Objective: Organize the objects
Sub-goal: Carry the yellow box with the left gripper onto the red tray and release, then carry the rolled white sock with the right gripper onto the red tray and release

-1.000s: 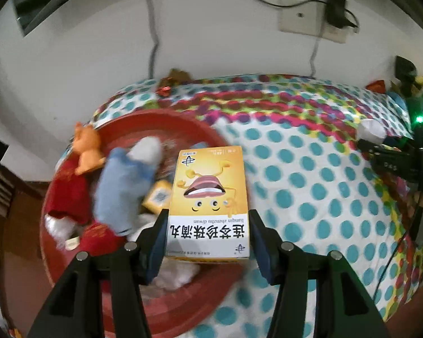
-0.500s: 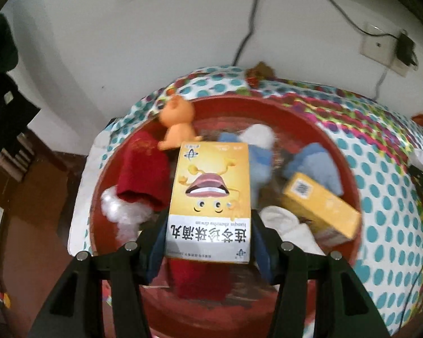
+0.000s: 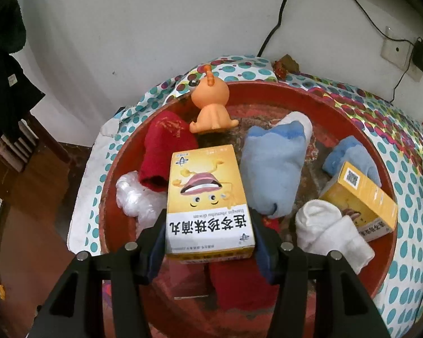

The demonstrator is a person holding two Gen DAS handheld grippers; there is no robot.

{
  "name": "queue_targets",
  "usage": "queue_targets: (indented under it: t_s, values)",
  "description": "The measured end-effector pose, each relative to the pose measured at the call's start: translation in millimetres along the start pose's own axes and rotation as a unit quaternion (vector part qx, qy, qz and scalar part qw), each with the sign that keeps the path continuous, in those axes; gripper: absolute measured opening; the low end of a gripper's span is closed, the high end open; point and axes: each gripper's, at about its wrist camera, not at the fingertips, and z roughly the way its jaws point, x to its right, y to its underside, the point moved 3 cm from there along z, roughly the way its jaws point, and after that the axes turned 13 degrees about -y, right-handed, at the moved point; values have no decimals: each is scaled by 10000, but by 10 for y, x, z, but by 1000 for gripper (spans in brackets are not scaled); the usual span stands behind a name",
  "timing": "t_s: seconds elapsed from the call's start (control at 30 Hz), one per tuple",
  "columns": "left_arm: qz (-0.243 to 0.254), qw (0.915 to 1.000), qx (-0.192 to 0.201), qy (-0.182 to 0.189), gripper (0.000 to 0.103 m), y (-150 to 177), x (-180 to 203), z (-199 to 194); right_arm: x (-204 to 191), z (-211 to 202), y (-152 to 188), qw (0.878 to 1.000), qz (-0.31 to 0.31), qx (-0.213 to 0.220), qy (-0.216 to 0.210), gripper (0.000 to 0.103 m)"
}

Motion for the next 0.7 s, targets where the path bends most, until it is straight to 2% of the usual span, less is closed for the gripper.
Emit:
queue_targets:
  t_s: [0.13,0.27,0.33,0.43,0.57,0.7]
  values:
    - [222,9994,62,-256,58,76,33,-56,7,8,-4,10000,8,1,-7,59]
    - [223,9993,147,-247,59,102,25,-148,2,10,-8,10000,71,22,41,58]
    - [255,9991,191,-268,60,114,26,-200,5,5,-11,9998,160,21,107,52]
    - [317,9982,332,-385,61,134,30,-285,-28,-7,-21,9994,195,-3,282,50]
    - [280,9985,398,-242,61,181,21,-386,-163,-46,-37,9992,213,33,324,49]
    - [193,9988,419,-139,61,214,20,-435,-446,-88,-73,9999,126,61,92,49]
